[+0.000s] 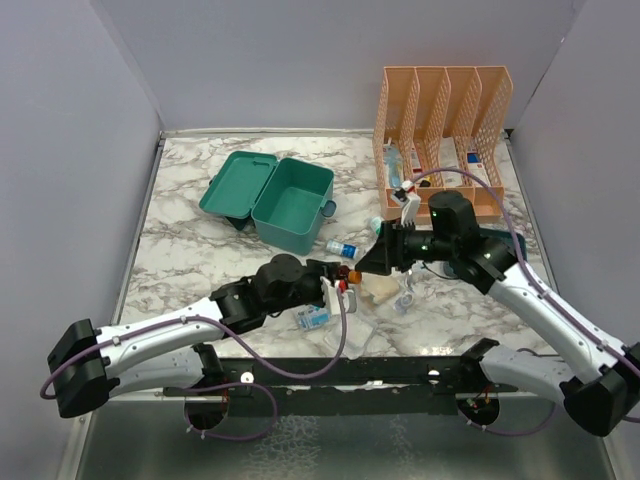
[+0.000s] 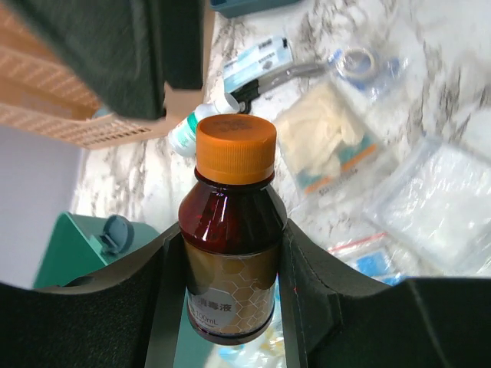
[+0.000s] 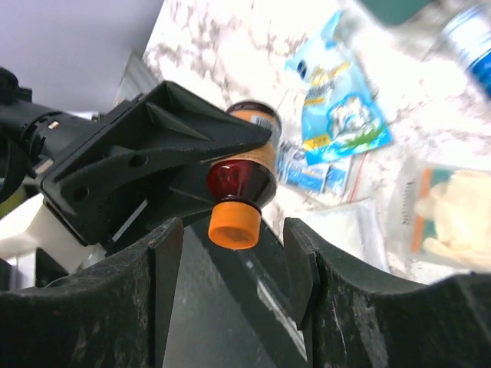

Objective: Organize the medicine kit

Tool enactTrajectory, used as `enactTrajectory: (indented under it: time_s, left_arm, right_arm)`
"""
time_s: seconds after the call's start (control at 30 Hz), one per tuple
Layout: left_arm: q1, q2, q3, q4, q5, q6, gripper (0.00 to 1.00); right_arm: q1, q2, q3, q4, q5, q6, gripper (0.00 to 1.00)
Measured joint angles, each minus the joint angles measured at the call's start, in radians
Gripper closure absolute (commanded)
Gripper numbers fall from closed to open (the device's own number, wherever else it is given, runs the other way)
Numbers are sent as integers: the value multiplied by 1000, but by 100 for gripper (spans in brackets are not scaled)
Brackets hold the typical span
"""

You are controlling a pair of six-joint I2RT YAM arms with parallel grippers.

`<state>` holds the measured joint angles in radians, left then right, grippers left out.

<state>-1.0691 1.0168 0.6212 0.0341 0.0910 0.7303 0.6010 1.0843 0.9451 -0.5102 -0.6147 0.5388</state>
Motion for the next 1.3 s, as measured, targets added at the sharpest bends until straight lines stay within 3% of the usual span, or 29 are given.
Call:
enactTrajectory:
  time_s: [0.2, 0.4, 0.57, 0.73, 0.93, 1.3]
  left_arm:
    - [0, -27, 13, 69, -114, -368, 64]
    - [7, 30, 157, 70, -267, -751, 63]
    - [121, 104, 285, 51, -268, -1003, 62]
    - [317, 180, 346, 42, -236, -1209, 62]
    - [460, 319, 413, -9, -373, -1455, 63]
    - [531, 628, 437, 73, -540, -1688, 62]
  right_arm:
    - [0, -139, 19, 6, 224, 45, 44]
    - [0, -232, -1, 58, 367, 103, 44]
    - [0, -220, -4, 73, 426, 123, 44]
    - [0, -192, -4, 76, 496, 122, 46]
    - [0, -187, -38, 135, 556, 122, 49]
    - [0, -140, -82, 188, 654, 123, 50]
